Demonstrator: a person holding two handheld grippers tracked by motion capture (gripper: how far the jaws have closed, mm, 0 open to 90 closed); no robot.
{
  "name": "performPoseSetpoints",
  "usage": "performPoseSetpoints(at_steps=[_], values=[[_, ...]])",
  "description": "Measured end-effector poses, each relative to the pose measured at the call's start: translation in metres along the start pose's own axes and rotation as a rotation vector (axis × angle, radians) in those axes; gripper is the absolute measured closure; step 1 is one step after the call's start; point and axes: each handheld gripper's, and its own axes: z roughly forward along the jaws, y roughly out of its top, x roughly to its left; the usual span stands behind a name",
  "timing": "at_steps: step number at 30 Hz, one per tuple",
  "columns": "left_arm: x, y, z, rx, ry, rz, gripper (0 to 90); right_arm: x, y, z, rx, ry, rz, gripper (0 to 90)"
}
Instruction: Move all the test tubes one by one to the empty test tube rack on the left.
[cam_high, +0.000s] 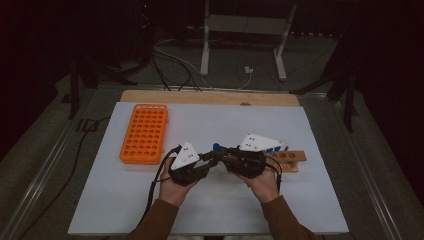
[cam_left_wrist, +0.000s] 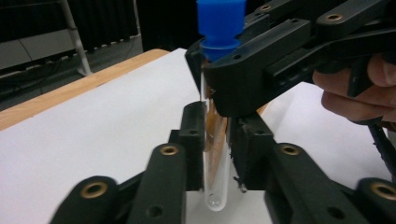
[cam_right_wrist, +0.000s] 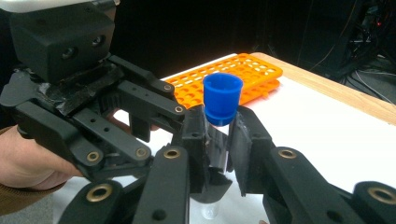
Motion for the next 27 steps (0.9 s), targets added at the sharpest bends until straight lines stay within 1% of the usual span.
performPoseSetpoints(at_steps=[3, 4, 5, 6, 8, 9, 11, 12, 13, 15, 16, 17, 18, 19, 20, 21, 22, 24, 25, 27], values=[[0.001, 0.0, -0.001, -0.001, -0.002, 0.003, 77.2, 0.0, 0.0, 0.0, 0.0, 0.002, 0.0, 76.6], [0.001, 0.0, -0.001, -0.002, 0.0, 0.005, 77.4, 0.0, 0.0, 0.0, -0.003, 0.002, 0.0, 72.5], [0.001, 0.0, -0.001, -0.001, 0.0, 0.007, 77.4, 0.0, 0.0, 0.0, -0.003, 0.002, 0.0, 72.5], [0.002, 0.0, -0.001, 0.002, 0.001, 0.007, 77.4, -0.001, 0.0, -0.001, -0.008, 0.006, 0.004, 67.8], [0.004, -0.001, -0.001, 0.005, 0.005, 0.002, 77.5, -0.002, 0.001, -0.002, -0.015, 0.011, 0.02, 55.4], [0.005, -0.002, -0.001, 0.003, 0.007, -0.005, 77.6, -0.003, 0.0, -0.004, -0.018, 0.013, 0.034, 42.7], [0.009, -0.004, -0.002, -0.001, 0.018, -0.023, 77.7, -0.003, 0.0, -0.006, -0.015, -0.011, 0.028, 31.0], [0.012, -0.004, -0.003, -0.005, 0.021, -0.033, 77.7, -0.003, 0.0, -0.007, -0.013, -0.022, 0.027, 25.9], [0.014, -0.005, -0.004, -0.008, 0.027, -0.044, 77.7, -0.003, 0.0, -0.007, -0.013, -0.022, 0.027, 25.9], [0.018, -0.006, -0.007, -0.008, 0.037, -0.048, 77.8, -0.004, -0.001, -0.011, -0.022, -0.055, 0.032, 16.3], [0.019, -0.007, -0.008, -0.01, 0.043, -0.052, 77.8, -0.004, -0.001, -0.011, -0.022, -0.055, 0.032, 16.3], [0.021, -0.007, -0.009, -0.01, 0.049, -0.053, 77.9, -0.005, -0.001, -0.014, -0.023, -0.076, 0.028, 13.2], [0.023, -0.007, -0.011, -0.012, 0.054, -0.051, 77.9, -0.006, -0.002, -0.016, -0.025, -0.082, 0.029, 11.3], [0.025, -0.008, -0.012, -0.013, 0.06, -0.052, 77.9, -0.006, -0.002, -0.016, -0.025, -0.082, 0.029, 11.3], [0.027, -0.008, -0.014, -0.017, 0.063, -0.057, 77.9, -0.007, -0.003, -0.018, -0.023, -0.098, 0.034, 7.8], [0.032, -0.008, -0.017, -0.024, 0.074, -0.064, 77.9, -0.007, -0.004, -0.019, -0.021, -0.106, 0.03, 6.5], [0.032, -0.008, -0.017, -0.024, 0.074, -0.064, 77.9, -0.007, -0.005, -0.02, -0.019, -0.112, 0.028, 5.4], [0.037, -0.009, -0.021, -0.026, 0.083, -0.07, 77.9, -0.007, -0.006, -0.022, -0.018, -0.114, 0.022, 4.4], [0.039, -0.009, -0.023, -0.028, 0.088, -0.074, 77.9, -0.008, -0.007, -0.025, -0.018, -0.129, 0.011, 4.0], [0.044, -0.01, -0.027, -0.03, 0.101, -0.075, 77.9, -0.009, -0.008, -0.03, -0.02, -0.145, 0.002, 3.3]])
